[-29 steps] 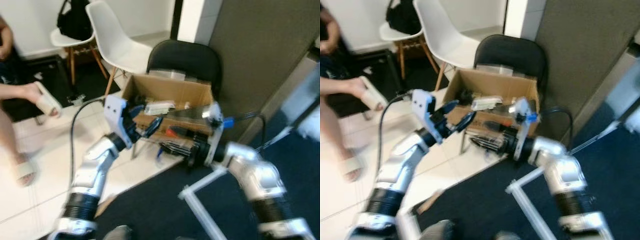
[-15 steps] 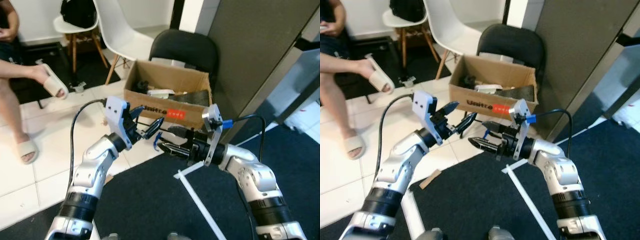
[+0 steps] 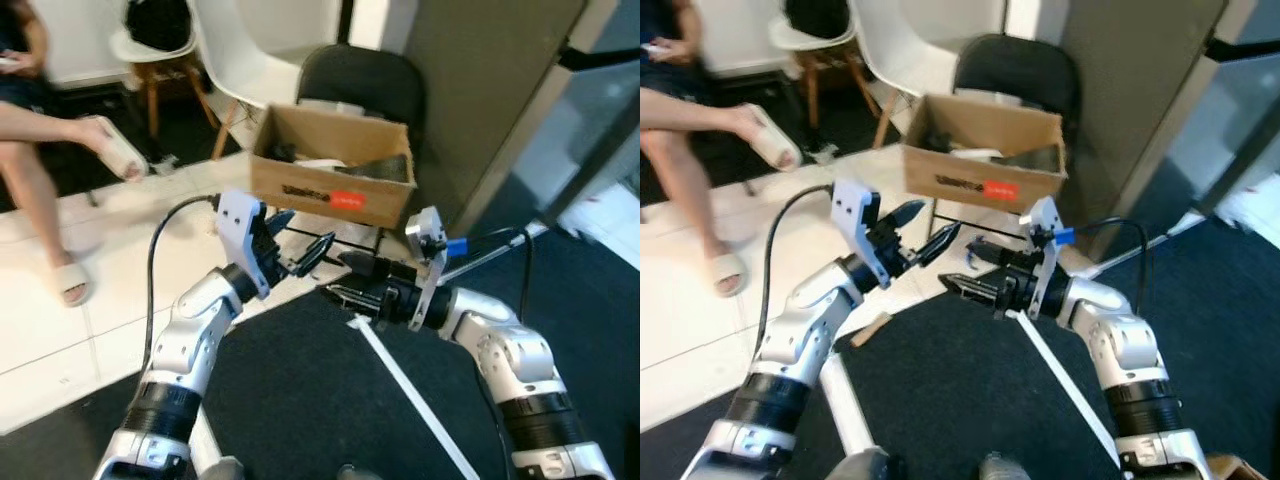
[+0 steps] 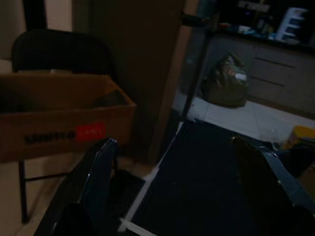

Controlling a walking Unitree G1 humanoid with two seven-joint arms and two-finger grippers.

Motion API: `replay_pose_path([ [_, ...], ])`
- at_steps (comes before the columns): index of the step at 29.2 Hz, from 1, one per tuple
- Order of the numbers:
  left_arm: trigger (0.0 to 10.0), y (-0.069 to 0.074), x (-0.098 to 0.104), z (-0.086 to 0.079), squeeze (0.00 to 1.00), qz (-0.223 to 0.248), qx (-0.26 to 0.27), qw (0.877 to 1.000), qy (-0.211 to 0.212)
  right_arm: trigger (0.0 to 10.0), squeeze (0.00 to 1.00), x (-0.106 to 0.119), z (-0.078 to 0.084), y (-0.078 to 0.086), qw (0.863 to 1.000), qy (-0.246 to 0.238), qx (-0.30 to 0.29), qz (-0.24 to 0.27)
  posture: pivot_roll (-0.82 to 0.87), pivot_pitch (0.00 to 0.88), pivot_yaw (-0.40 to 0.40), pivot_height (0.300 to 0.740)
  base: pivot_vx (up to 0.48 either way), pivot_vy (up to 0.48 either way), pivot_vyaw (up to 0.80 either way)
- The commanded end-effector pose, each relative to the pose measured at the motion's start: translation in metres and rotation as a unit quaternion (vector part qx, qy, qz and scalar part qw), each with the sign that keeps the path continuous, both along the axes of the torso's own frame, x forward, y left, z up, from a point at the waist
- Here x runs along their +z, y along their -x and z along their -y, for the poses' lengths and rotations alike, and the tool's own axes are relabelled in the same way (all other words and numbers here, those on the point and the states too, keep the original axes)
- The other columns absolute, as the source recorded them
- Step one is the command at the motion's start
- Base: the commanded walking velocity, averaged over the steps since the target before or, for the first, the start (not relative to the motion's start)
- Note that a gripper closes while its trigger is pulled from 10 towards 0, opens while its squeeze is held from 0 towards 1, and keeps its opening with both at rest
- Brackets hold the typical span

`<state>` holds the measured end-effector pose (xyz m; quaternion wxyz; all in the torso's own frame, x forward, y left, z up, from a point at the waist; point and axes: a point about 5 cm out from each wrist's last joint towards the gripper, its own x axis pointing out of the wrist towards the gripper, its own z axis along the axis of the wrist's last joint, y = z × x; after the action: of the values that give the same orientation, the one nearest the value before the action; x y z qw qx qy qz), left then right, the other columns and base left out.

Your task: Picking trash to rubbish bin

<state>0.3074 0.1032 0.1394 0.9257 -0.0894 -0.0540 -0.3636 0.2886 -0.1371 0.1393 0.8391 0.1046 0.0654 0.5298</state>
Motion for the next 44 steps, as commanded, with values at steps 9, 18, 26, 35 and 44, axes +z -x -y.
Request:
replay_pose_path([
  [9,10.0,0.0002,0.0023,0.0066,0.0,0.005,-0.014,1.0,0.0,10.0,0.0,-0.0004,0.0022,0.001,1.0,0.003,-0.002,0.002,-0.05,0.0,-0.053,0.74,-0.185,0.0,0.0],
  [18,10.0,-0.0001,0.0033,0.0062,0.0,0.005,-0.014,1.0,0.007,10.0,0.0,0.0,0.002,0.0006,1.0,0.003,-0.002,0.005,-0.05,0.0,-0.053,0.74,0.0,0.0,0.0],
  [26,10.0,0.0,0.0039,0.0066,0.0,0.005,-0.014,1.0,0.008,10.0,0.0,0.0015,0.0015,0.0011,1.0,-0.004,0.008,0.012,-0.05,0.0,-0.053,0.74,0.0,0.0,0.32],
  [35,10.0,-0.0008,0.0035,0.0048,0.0,0.009,-0.008,1.0,0.009,10.0,0.0,0.0014,0.0004,0.0015,1.0,-0.002,0.012,0.015,-0.05,0.0,-0.053,0.74,0.0,0.0,0.77],
  [44,10.0,-0.0017,0.0011,0.0037,0.0,0.01,-0.005,1.0,0.008,10.0,0.0,0.0011,0.0006,0.0015,1.0,-0.004,0.013,0.015,-0.06,0.0,-0.052,0.74,0.0,0.0,0.77],
])
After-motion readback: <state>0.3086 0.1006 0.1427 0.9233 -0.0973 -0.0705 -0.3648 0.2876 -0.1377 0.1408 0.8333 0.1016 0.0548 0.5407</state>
